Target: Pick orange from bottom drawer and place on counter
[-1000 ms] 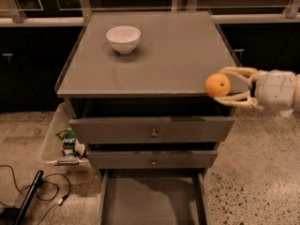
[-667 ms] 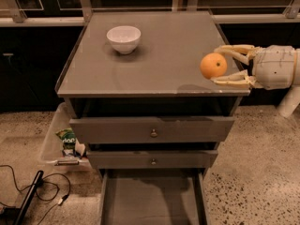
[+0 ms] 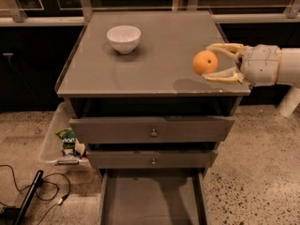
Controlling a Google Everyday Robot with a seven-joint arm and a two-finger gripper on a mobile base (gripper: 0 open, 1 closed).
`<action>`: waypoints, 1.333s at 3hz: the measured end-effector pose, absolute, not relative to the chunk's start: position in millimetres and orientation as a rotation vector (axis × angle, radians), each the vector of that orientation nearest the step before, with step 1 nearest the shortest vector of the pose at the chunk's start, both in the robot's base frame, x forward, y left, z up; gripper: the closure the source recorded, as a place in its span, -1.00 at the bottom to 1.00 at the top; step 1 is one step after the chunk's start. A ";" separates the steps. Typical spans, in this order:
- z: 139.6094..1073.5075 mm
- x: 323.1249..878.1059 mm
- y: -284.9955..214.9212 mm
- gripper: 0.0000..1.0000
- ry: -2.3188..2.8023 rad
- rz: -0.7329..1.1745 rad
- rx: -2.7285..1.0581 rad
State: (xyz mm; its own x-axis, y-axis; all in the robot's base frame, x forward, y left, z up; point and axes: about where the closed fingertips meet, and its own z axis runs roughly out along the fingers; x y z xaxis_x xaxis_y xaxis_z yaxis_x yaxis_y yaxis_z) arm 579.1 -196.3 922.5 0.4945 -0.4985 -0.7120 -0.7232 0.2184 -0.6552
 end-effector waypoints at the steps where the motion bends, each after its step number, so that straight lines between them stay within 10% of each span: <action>1: 912.9 617.4 -182.6 1.00 1.153 0.285 -1.353; 4: 900.6 670.7 -164.8 1.00 1.345 0.570 -1.397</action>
Offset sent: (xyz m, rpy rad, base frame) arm 0.1008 0.0362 -0.0306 0.2896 0.2810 0.0708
